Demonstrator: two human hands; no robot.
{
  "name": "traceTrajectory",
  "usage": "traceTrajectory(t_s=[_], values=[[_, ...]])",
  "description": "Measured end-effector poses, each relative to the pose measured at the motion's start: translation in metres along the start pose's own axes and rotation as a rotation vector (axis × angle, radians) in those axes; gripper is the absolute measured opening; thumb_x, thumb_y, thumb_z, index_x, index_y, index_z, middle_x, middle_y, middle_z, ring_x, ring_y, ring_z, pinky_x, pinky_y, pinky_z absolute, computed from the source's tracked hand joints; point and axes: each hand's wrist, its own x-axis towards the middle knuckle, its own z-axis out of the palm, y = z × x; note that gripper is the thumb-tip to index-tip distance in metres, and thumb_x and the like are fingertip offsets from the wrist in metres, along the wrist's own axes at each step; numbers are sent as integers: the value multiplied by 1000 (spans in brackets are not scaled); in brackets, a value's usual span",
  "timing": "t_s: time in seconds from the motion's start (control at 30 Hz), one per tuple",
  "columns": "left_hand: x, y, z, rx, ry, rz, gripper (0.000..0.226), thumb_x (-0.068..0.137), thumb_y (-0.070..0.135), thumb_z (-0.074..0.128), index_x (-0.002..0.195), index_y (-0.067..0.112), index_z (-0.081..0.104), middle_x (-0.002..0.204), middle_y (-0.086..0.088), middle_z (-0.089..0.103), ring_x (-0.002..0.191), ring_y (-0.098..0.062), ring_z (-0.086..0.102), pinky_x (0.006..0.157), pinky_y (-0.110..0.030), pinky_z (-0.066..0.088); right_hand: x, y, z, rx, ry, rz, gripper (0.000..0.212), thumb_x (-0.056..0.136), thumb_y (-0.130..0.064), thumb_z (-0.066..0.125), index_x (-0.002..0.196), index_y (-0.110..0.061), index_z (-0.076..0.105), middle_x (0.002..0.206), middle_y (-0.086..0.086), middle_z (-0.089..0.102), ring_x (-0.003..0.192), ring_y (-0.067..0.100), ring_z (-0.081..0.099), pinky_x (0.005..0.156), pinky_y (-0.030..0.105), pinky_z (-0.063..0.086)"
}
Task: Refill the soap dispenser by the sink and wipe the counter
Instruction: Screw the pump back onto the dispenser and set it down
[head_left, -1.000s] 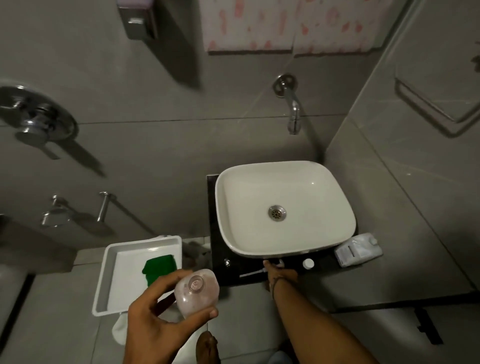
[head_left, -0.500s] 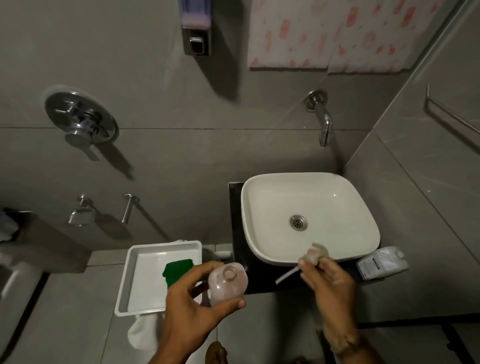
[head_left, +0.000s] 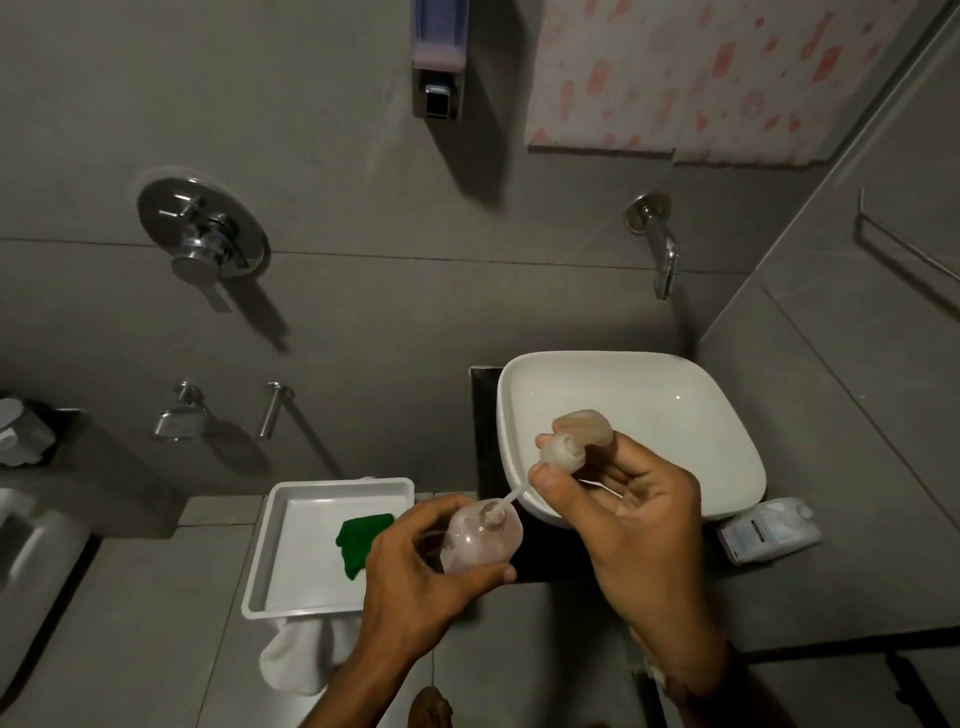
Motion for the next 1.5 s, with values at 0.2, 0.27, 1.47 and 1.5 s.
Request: traceTrajectory(t_s=[0.2, 0.27, 1.47, 1.5], values=[[-1, 4, -4, -19, 10, -7, 61, 55, 31, 105, 111, 29, 79, 106, 8, 81, 102, -17, 76, 84, -33, 65, -10, 27, 14, -114, -162, 92, 28, 82, -23, 82, 104, -40, 78, 101, -12, 79, 96, 12, 77, 75, 28, 65], [0, 10, -5, -39, 42, -8, 60, 56, 38, 103, 110, 35, 78, 106, 11, 81, 101, -14, 76, 81, -25, 63, -14, 39, 17, -213, -176, 127, 30, 77, -37, 82, 107, -39, 78, 104, -13, 78, 100, 12, 74, 79, 33, 65], [20, 19, -4, -16, 30, -29, 61, 60, 19, 104, 115, 17, 78, 111, 3, 81, 105, -17, 75, 88, -30, 64, 2, 70, 7, -291, -256, 72, 82, 80, -18, 83, 143, -50, 41, 132, -16, 68, 128, 10, 61, 108, 47, 51], [20, 19, -3, -17, 31, -28, 62, 59, 19, 104, 115, 18, 78, 111, 3, 81, 105, -16, 75, 88, -29, 64, 2, 69, 8, -314, -198, 45, 80, 76, -24, 87, 138, -50, 45, 121, -15, 73, 120, 10, 66, 104, 43, 54]])
